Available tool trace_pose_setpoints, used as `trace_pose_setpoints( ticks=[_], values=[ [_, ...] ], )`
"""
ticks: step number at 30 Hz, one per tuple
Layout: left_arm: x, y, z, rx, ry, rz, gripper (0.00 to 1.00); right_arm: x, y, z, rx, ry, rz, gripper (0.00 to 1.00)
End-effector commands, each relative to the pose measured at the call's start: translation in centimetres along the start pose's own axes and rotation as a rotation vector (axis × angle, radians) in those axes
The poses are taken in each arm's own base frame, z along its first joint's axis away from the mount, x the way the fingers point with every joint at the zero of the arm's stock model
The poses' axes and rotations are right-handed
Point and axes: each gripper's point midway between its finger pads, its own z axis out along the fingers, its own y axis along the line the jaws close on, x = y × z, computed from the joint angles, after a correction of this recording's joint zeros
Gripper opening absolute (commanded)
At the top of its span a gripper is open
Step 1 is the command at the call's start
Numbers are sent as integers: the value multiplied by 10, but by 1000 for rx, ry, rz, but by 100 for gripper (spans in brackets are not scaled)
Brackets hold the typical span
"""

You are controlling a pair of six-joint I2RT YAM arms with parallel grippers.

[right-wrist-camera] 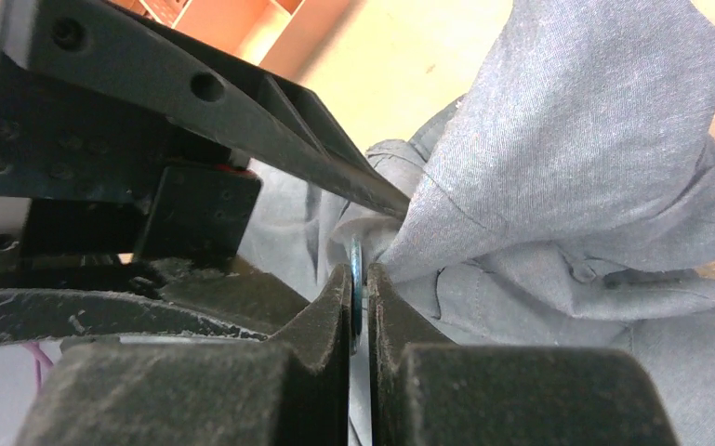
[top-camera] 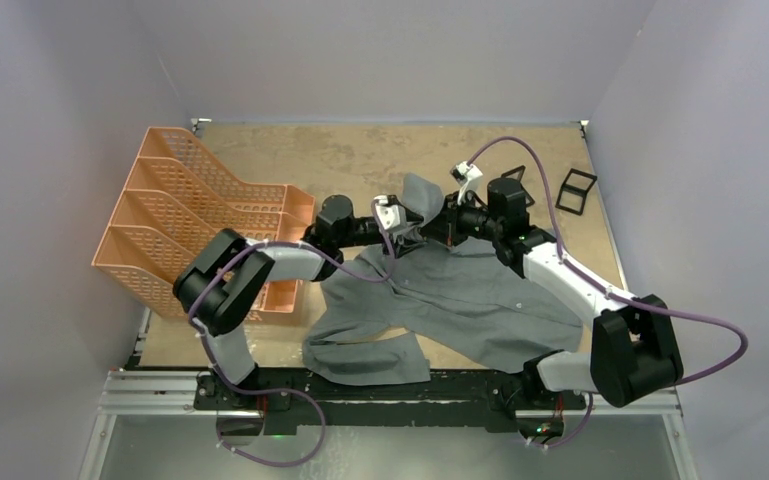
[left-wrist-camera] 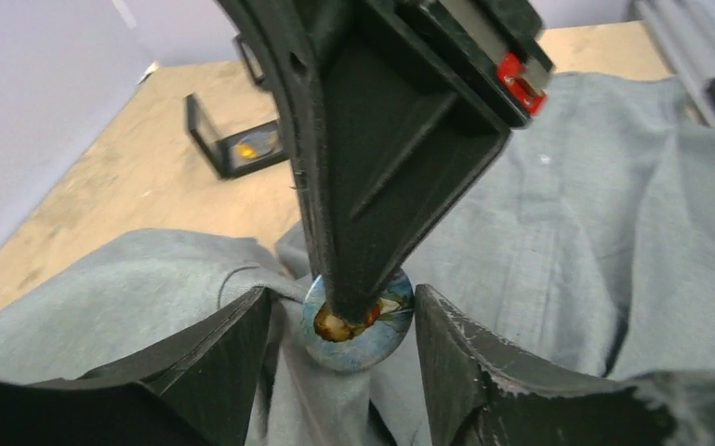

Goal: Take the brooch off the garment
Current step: Remove the brooch from the clothes.

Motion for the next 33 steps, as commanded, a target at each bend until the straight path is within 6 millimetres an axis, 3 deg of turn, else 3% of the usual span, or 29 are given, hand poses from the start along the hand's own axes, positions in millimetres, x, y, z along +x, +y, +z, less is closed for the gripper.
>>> trace_pose_setpoints(
  ticks=[1,5,8,14,20,26,30,33],
  values=[
    [-26,34,-12,-296,101,37,58,-17,5,-2,6,-23,-42,2],
    [-18,24,-29,-492,279,-44,60,-18,1,-3,35,-27,-46,2],
    [-1,11,-55,-627,385,-215,60,-17,-4,-3,55,-26,-46,2],
    [44,-42,-107,-819,606,-614,54,-17,-7,-2,67,-30,-50,2],
    [81,-91,-154,-968,842,-837,48,-17,-10,0,79,-31,-50,1],
    [110,-97,-181,-1161,814,-907,40,-17,-10,0,77,-39,-44,2],
    [134,-90,-181,-1225,787,-878,35,-16,-9,-2,77,-37,-45,2],
    [146,-73,-170,-1259,730,-837,33,-16,-7,-3,74,-40,-42,2]
  ],
)
